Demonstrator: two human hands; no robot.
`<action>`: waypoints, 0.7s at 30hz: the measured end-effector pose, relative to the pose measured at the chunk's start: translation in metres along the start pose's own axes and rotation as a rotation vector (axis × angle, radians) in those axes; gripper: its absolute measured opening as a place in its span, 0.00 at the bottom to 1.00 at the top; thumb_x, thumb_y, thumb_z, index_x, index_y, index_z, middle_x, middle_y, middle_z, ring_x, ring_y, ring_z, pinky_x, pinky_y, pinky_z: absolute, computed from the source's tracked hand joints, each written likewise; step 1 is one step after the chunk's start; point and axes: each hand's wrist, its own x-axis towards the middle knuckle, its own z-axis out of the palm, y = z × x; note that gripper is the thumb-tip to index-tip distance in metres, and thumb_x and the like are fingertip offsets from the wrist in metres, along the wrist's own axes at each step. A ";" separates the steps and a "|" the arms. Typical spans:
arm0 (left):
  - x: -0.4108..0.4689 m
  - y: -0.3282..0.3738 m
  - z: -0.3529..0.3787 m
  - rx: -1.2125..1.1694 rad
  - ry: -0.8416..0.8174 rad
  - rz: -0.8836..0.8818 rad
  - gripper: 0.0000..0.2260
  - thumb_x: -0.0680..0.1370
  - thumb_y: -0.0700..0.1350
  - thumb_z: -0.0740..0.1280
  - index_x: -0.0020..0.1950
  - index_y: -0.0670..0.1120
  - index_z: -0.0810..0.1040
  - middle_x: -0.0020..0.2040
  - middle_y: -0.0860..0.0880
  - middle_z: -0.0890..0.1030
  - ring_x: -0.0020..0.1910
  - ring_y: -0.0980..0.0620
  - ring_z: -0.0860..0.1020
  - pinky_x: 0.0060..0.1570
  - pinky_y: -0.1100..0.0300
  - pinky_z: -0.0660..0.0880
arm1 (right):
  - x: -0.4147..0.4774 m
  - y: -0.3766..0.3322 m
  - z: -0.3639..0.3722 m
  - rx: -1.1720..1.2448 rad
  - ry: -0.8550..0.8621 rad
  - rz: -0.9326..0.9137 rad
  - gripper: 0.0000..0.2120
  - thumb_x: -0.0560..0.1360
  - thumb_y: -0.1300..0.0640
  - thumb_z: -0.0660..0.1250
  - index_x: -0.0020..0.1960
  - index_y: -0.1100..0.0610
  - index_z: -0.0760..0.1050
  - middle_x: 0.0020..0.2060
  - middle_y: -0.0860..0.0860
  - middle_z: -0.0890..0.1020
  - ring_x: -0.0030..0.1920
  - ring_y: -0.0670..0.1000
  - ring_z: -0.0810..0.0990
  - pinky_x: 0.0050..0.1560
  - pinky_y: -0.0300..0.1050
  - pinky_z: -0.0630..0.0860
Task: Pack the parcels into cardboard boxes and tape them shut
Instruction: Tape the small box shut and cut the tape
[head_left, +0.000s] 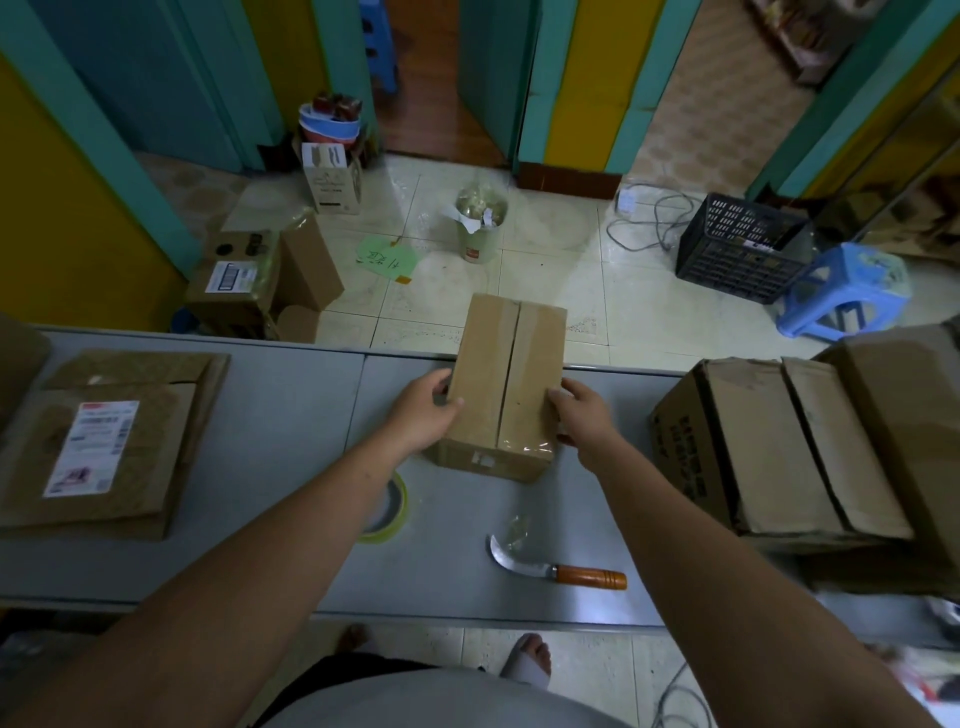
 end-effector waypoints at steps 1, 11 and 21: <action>0.000 0.003 0.001 0.015 -0.012 0.009 0.21 0.84 0.43 0.68 0.78 0.49 0.72 0.69 0.50 0.79 0.64 0.52 0.78 0.55 0.60 0.75 | -0.005 -0.001 0.002 0.032 -0.011 0.003 0.15 0.84 0.53 0.63 0.70 0.48 0.77 0.61 0.51 0.82 0.57 0.54 0.80 0.65 0.61 0.78; -0.011 0.007 0.020 -0.238 -0.082 -0.120 0.37 0.76 0.75 0.62 0.75 0.51 0.76 0.69 0.53 0.80 0.67 0.52 0.78 0.67 0.54 0.74 | -0.047 -0.012 -0.012 0.155 0.031 -0.258 0.28 0.78 0.52 0.74 0.76 0.44 0.72 0.66 0.47 0.77 0.59 0.48 0.81 0.53 0.49 0.82; -0.014 0.024 0.009 -0.286 0.096 -0.035 0.35 0.75 0.72 0.68 0.77 0.57 0.68 0.71 0.52 0.78 0.65 0.51 0.79 0.58 0.51 0.80 | -0.070 -0.027 0.028 -0.249 -0.065 -0.525 0.30 0.77 0.58 0.75 0.77 0.55 0.71 0.69 0.50 0.79 0.67 0.49 0.78 0.69 0.51 0.77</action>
